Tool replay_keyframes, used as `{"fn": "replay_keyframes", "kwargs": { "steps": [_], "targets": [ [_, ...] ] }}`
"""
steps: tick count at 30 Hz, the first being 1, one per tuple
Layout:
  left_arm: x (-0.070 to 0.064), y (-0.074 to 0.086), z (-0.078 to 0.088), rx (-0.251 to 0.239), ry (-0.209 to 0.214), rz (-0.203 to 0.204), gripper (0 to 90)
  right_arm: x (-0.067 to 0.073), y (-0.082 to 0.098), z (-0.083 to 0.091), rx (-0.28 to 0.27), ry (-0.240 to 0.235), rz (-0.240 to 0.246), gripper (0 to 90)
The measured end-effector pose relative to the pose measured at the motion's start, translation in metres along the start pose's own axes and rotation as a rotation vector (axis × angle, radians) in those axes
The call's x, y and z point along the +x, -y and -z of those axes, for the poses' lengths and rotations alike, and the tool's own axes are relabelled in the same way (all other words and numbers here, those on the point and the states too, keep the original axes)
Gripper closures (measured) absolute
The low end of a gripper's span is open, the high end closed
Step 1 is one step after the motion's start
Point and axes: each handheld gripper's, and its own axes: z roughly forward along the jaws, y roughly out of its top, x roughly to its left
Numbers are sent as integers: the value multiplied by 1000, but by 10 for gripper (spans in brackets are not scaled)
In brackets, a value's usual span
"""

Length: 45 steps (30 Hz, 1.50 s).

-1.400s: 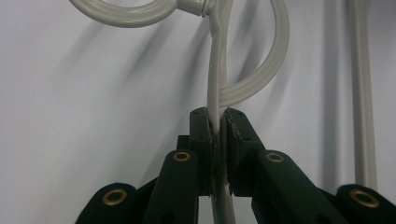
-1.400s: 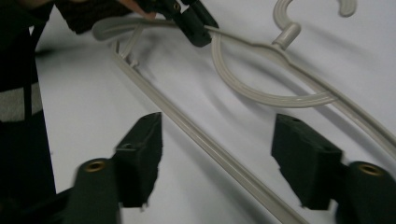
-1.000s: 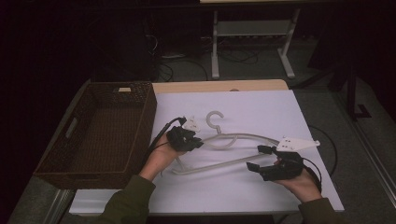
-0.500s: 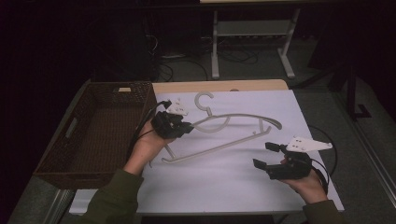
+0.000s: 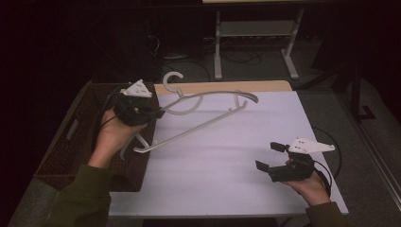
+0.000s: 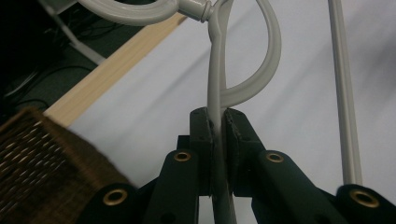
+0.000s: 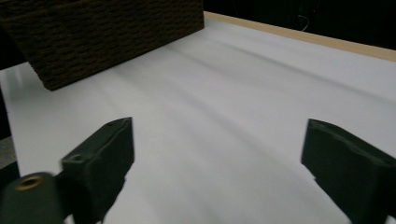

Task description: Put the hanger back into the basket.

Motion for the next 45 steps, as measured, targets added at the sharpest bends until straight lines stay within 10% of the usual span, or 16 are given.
{"fn": "replay_keyframes", "kwargs": {
  "steps": [29, 45],
  "targets": [
    [104, 111, 103, 26, -291, 196, 829, -3, 4, -8, 40, 32, -10, 7],
    [128, 151, 113, 111, -381, 234, 829, -4, 6, -10, 48, 39, -7, 7]
  ]
}}
